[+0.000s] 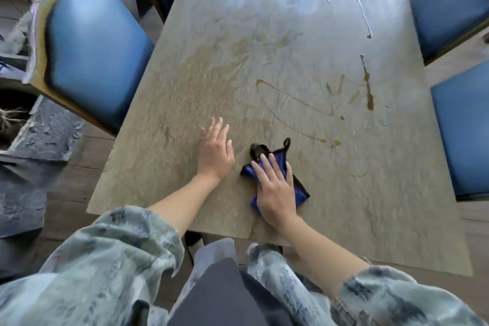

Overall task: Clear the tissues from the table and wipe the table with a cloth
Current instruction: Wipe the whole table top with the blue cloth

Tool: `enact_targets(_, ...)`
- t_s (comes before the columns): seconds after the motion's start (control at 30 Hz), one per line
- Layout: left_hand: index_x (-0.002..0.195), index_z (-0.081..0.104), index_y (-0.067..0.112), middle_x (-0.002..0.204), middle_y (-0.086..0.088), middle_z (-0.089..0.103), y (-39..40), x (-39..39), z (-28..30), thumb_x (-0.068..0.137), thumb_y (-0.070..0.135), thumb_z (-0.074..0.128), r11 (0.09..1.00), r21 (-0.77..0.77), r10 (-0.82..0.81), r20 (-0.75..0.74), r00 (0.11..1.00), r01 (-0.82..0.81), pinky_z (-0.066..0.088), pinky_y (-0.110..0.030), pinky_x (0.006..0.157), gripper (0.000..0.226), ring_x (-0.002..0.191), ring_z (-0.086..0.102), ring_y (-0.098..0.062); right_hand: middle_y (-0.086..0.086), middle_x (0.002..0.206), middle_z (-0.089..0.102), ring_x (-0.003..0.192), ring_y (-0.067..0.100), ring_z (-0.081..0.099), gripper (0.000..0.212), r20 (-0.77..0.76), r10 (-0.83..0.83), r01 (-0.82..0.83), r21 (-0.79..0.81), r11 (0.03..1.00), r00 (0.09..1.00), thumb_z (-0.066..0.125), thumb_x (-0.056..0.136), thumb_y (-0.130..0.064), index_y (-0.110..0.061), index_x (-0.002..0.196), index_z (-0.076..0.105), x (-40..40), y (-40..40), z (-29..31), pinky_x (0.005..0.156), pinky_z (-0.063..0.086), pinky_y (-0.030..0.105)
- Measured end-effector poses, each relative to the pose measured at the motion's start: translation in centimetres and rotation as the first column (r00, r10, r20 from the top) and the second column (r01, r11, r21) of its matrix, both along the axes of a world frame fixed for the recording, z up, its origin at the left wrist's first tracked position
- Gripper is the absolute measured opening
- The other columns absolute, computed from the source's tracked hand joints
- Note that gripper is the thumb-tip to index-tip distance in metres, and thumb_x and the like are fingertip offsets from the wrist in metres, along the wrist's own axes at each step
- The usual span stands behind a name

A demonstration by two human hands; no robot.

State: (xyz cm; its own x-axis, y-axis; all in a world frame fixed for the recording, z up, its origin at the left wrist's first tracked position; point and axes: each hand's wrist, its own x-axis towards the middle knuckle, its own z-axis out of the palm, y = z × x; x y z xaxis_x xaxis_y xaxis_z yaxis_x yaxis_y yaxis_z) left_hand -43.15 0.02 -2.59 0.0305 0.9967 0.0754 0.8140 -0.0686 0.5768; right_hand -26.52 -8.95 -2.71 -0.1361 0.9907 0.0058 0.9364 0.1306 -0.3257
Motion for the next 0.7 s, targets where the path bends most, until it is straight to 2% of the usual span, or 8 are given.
enact_targets(0.13, 0.142, 0.040, 0.003, 0.155, -0.015, 0.028, 0.7, 0.2, -1.1, 0.097, 0.041, 0.027, 0.998, 0.015, 0.060, -0.128, 0.990, -0.059, 0.007, -0.042, 0.121, 0.060, 0.147, 0.017, -0.025, -0.007, 0.154, 0.032, 0.146, 0.011, 0.016, 0.044, 0.000, 0.488, -0.488, -0.040, 0.872, 0.873, 0.041, 0.097, -0.023, -0.029, 0.140, 0.045, 5.9, 3.9, 0.2, 0.119, 0.007, 0.041)
enact_targets(0.2, 0.144, 0.036, 0.003, 0.156, -0.014, 0.025, 0.7, 0.5, -1.3, 0.096, 0.042, 0.026, 0.997, 0.021, 0.072, -0.157, 0.985, -0.070, 0.006, -0.040, 0.121, 0.063, 0.148, 0.014, -0.023, -0.006, 0.151, 0.037, 0.145, 0.011, 0.020, 0.041, -0.042, 0.404, -0.405, -0.006, 0.914, 0.914, 0.043, 0.097, -0.022, -0.028, 0.137, 0.049, 7.4, 6.7, -0.1, 0.119, 0.012, 0.043)
enact_targets(0.3, 0.147, 0.030, 0.001, 0.158, -0.014, 0.019, 0.9, 0.6, -1.5, 0.096, 0.042, 0.028, 0.996, -0.005, 0.089, -0.196, 0.976, -0.092, 0.001, -0.037, 0.121, 0.065, 0.148, 0.009, -0.022, -0.001, 0.152, 0.037, 0.145, 0.015, 0.021, 0.042, -0.085, 0.087, -0.087, 0.008, 0.996, 0.993, 0.045, 0.097, -0.019, -0.024, 0.139, 0.049, 5.6, 9.3, -0.1, 0.118, 0.016, 0.049)
enact_targets(0.37, 0.147, 0.029, 0.001, 0.158, -0.015, 0.018, 1.0, 0.6, -1.7, 0.096, 0.041, 0.027, 0.996, -0.001, 0.089, -0.231, 0.969, -0.091, 0.001, -0.038, 0.122, 0.065, 0.148, 0.008, -0.022, 0.002, 0.153, 0.035, 0.146, 0.019, 0.020, 0.044, -0.030, 0.156, -0.155, 0.033, 0.987, 0.987, 0.043, 0.097, -0.021, -0.021, 0.141, 0.046, 4.5, 9.7, -0.2, 0.118, 0.013, 0.049)
enact_targets(0.47, 0.147, 0.029, 0.000, 0.158, -0.015, 0.017, 1.1, 0.6, -1.9, 0.096, 0.038, 0.030, 0.996, 0.009, 0.087, -0.254, 0.963, -0.088, 0.003, -0.039, 0.122, 0.063, 0.149, 0.007, -0.023, -0.002, 0.154, 0.031, 0.146, 0.017, 0.017, 0.046, 0.035, 0.588, -0.588, 0.002, 0.808, 0.808, 0.035, 0.097, -0.026, -0.023, 0.142, 0.043, 6.0, 11.5, 0.1, 0.119, 0.005, 0.042)
enact_targets(0.57, 0.147, 0.028, 0.001, 0.158, -0.014, 0.016, 1.2, 0.7, -1.8, 0.097, 0.037, 0.032, 0.996, 0.009, 0.088, -0.263, 0.961, -0.089, 0.004, -0.039, 0.122, 0.062, 0.149, 0.004, -0.022, -0.007, 0.154, 0.029, 0.146, 0.012, 0.015, 0.046, 0.020, 0.742, -0.741, -0.045, 0.670, 0.670, 0.030, 0.098, -0.027, -0.026, 0.142, 0.043, 6.8, 16.6, 0.4, 0.119, 0.002, 0.038)
enact_targets(0.63, 0.146, 0.029, 0.001, 0.158, -0.015, 0.017, 1.2, 0.7, -1.8, 0.097, 0.037, 0.033, 0.996, 0.003, 0.085, -0.266, 0.960, -0.088, 0.004, -0.040, 0.122, 0.062, 0.149, 0.004, -0.023, -0.004, 0.153, 0.035, 0.145, 0.015, 0.021, 0.044, 0.015, 0.573, -0.573, 0.007, 0.820, 0.820, 0.037, 0.097, -0.022, -0.024, 0.140, 0.047, 5.2, 20.2, 0.1, 0.119, 0.011, 0.046)
enact_targets(0.7, 0.146, 0.029, 0.001, 0.158, -0.014, 0.017, 1.3, 0.6, -1.7, 0.097, 0.038, 0.032, 0.996, -0.014, 0.077, -0.270, 0.960, -0.084, 0.006, -0.042, 0.121, 0.062, 0.149, 0.002, -0.023, 0.000, 0.154, 0.033, 0.146, 0.018, 0.019, 0.047, -0.022, 0.247, -0.246, 0.019, 0.969, 0.969, 0.041, 0.095, -0.017, -0.022, 0.141, 0.045, 2.3, 23.0, 0.1, 0.119, 0.008, 0.047)
